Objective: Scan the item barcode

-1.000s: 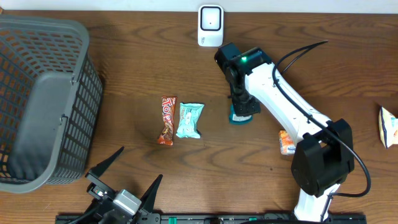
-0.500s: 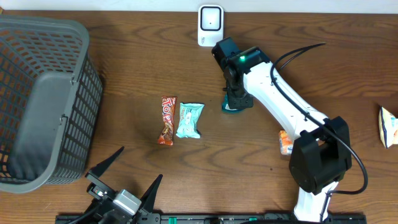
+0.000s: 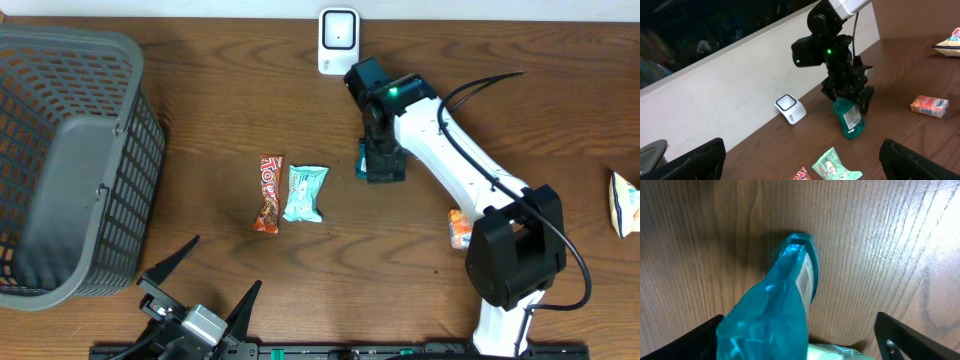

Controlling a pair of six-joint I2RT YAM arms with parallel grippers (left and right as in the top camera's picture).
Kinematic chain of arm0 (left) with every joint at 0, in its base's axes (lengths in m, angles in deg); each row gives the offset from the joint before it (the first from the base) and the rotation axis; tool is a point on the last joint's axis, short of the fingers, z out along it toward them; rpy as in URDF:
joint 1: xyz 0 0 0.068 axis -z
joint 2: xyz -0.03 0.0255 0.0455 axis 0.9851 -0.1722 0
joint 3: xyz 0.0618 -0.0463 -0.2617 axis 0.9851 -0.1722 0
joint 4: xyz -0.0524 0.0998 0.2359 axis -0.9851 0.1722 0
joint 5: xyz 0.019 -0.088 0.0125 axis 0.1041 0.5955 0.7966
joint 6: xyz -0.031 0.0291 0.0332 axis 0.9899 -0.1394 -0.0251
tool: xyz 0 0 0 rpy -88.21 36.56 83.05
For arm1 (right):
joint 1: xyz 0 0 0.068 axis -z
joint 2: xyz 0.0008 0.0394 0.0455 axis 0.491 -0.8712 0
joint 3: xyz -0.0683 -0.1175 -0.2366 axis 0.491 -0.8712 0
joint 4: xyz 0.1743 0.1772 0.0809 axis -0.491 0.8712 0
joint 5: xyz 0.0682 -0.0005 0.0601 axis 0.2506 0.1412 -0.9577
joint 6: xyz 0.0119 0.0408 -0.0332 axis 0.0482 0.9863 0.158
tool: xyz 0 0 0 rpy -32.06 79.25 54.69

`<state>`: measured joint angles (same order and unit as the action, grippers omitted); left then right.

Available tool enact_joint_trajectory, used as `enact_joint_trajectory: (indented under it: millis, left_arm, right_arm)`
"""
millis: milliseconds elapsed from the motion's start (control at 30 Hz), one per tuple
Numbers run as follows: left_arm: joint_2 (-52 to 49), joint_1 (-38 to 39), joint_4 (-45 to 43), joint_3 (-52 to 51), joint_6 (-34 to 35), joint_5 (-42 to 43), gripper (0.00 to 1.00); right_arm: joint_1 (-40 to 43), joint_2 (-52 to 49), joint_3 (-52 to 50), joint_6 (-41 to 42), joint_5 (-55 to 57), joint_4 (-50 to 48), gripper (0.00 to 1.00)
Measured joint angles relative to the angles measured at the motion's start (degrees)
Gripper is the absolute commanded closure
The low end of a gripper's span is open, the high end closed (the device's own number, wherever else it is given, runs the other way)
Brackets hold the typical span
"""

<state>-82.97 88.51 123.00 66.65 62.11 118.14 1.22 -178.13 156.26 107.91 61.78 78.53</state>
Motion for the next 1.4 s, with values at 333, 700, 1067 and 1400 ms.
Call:
enact_joint_trajectory:
  millis: [333, 700, 1067, 1400]
  left_arm:
    - [0.0, 0.0, 0.0, 0.0, 0.0, 0.0, 0.02]
    - [0.0, 0.0, 0.0, 0.0, 0.0, 0.0, 0.02]
    - [0.0, 0.0, 0.0, 0.0, 0.0, 0.0, 0.02]
    - [0.0, 0.0, 0.0, 0.0, 0.0, 0.0, 0.02]
  right_arm:
    - [2.7, 0.0, 0.0, -2.6, -0.7, -0.3, 0.06]
    - [3.8, 1.4, 0.0, -4.7, -0.8, -0.3, 0.10]
    - [4.8, 3.5, 0.0, -8.4, 1.6, -1.4, 0.09]
    - [5.2, 3.8, 0.0, -11.0, 2.3, -1.5, 0.10]
